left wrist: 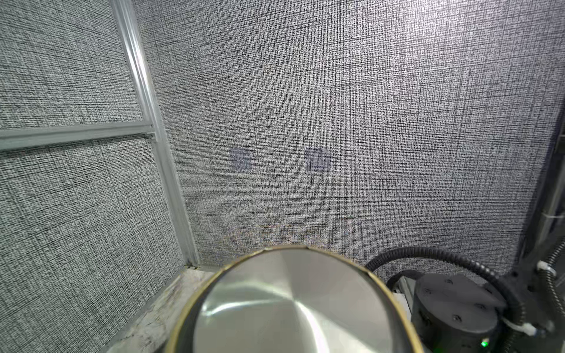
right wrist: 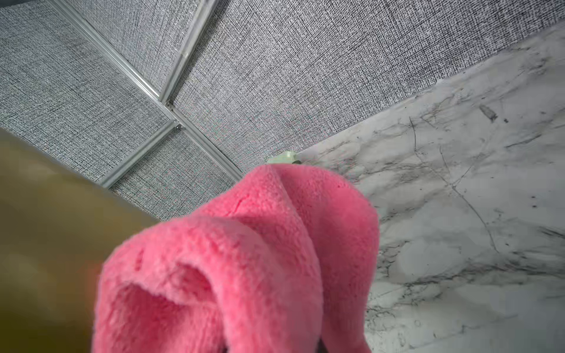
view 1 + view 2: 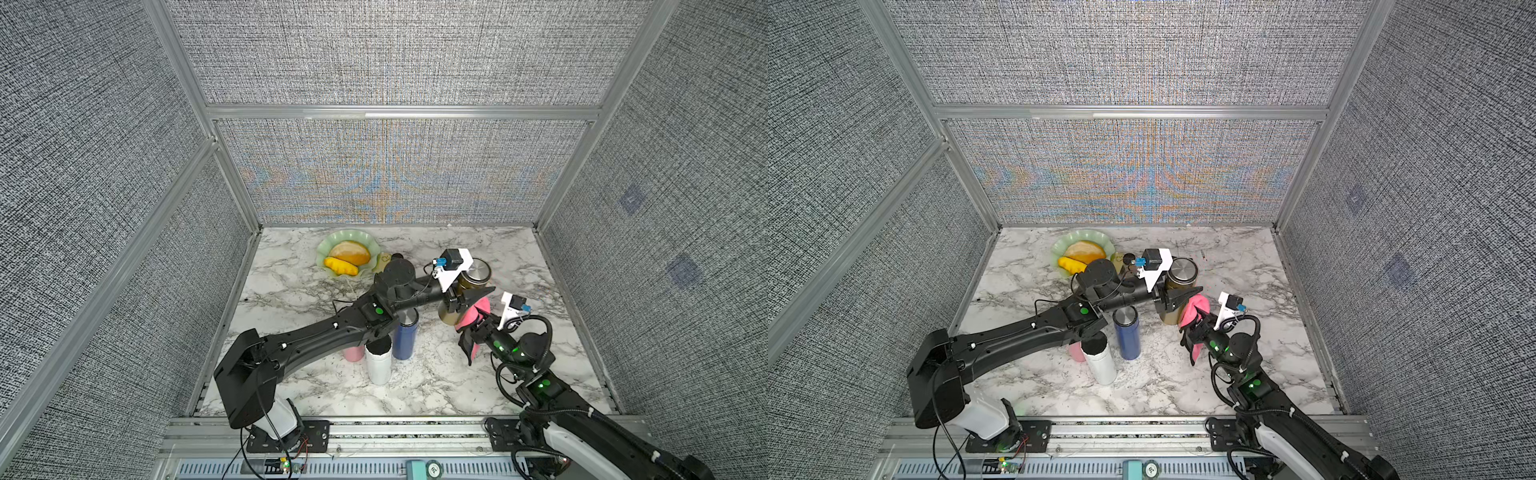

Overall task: Wipe the surface of the thermos
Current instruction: Wipe the dirt from the surface of the thermos.

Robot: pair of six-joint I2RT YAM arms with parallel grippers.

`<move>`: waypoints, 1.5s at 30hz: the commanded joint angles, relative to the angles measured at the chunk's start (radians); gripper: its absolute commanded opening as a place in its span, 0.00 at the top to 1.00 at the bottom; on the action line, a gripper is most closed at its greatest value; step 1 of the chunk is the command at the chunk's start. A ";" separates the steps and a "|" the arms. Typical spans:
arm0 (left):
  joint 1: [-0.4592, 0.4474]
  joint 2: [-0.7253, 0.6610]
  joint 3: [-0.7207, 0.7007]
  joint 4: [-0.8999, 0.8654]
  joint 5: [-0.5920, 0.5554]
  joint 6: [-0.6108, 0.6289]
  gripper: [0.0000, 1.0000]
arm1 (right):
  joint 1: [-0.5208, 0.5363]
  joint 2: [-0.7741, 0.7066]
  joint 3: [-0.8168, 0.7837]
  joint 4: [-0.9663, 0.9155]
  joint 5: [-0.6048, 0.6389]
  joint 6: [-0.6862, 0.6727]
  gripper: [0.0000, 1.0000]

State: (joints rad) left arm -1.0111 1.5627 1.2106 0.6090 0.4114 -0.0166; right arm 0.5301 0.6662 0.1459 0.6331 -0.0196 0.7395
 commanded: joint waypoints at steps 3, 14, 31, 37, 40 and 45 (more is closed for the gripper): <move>0.003 0.010 0.024 0.102 0.057 0.031 1.00 | 0.019 -0.084 0.129 -0.072 -0.085 -0.027 1.00; 0.004 0.034 0.026 0.110 -0.005 0.102 1.00 | 0.042 -0.047 0.052 0.013 -0.081 0.001 1.00; 0.003 -0.056 -0.091 0.183 -0.025 0.120 1.00 | 0.044 0.015 0.236 -0.007 -0.132 -0.024 1.00; 0.003 -0.088 -0.125 0.198 -0.010 0.131 1.00 | 0.041 0.152 0.030 0.247 -0.074 0.009 1.00; 0.003 -0.084 -0.111 0.190 -0.018 0.139 1.00 | 0.036 0.132 0.047 0.211 -0.056 0.002 1.00; 0.003 -0.081 -0.102 0.176 -0.022 0.145 1.00 | 0.036 0.003 0.222 0.000 -0.086 -0.049 1.00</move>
State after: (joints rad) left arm -1.0042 1.4841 1.1069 0.7319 0.3538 0.1501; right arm 0.5621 0.7216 0.3019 0.6613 -0.0494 0.7147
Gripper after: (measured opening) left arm 0.666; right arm 0.103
